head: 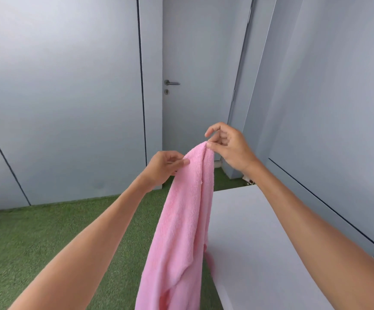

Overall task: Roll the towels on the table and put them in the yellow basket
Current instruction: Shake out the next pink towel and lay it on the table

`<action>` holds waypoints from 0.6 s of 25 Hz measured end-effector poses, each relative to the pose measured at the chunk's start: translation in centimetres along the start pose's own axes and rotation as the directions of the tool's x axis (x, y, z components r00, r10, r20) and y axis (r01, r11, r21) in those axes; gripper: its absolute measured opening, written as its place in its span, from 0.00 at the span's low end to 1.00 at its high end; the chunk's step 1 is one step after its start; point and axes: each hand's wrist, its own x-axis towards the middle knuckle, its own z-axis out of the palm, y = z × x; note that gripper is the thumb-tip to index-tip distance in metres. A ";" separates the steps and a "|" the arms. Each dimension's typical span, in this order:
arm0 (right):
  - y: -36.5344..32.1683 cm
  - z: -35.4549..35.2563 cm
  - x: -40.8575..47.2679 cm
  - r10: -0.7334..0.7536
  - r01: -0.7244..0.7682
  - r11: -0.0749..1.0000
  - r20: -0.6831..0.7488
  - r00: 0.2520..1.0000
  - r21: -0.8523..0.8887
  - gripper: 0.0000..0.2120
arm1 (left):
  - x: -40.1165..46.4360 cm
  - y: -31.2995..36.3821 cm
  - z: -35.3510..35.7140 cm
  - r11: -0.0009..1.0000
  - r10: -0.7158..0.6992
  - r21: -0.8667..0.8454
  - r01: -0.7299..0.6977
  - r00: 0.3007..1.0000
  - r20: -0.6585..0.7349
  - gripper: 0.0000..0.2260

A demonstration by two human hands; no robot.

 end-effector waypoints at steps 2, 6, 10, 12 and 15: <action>2.7 0.6 2.1 0.084 -0.084 0.996 0.046 0.995 0.008 0.12 | 3.4 -0.6 -1.7 0.997 0.063 0.052 -0.058 0.992 -0.108 0.10; 7.2 3.1 6.5 0.173 -0.187 0.976 0.129 0.976 0.110 0.10 | 9.2 -0.5 -2.7 0.951 0.205 0.255 -0.175 0.974 -0.097 0.07; 10.0 2.3 13.3 0.092 -0.102 0.991 0.105 0.990 0.090 0.07 | 14.0 -3.9 -4.9 0.980 0.104 0.178 -0.088 0.991 -0.084 0.09; 11.2 2.3 16.9 0.059 -0.062 0.998 0.221 0.974 0.009 0.06 | 15.9 -5.8 -5.7 0.997 -0.058 -0.041 0.061 0.995 0.075 0.15; 12.0 3.3 21.0 0.001 0.013 0.999 0.388 0.922 -0.032 0.04 | 19.0 -8.0 -6.9 0.936 -0.210 -0.215 0.280 0.931 0.297 0.20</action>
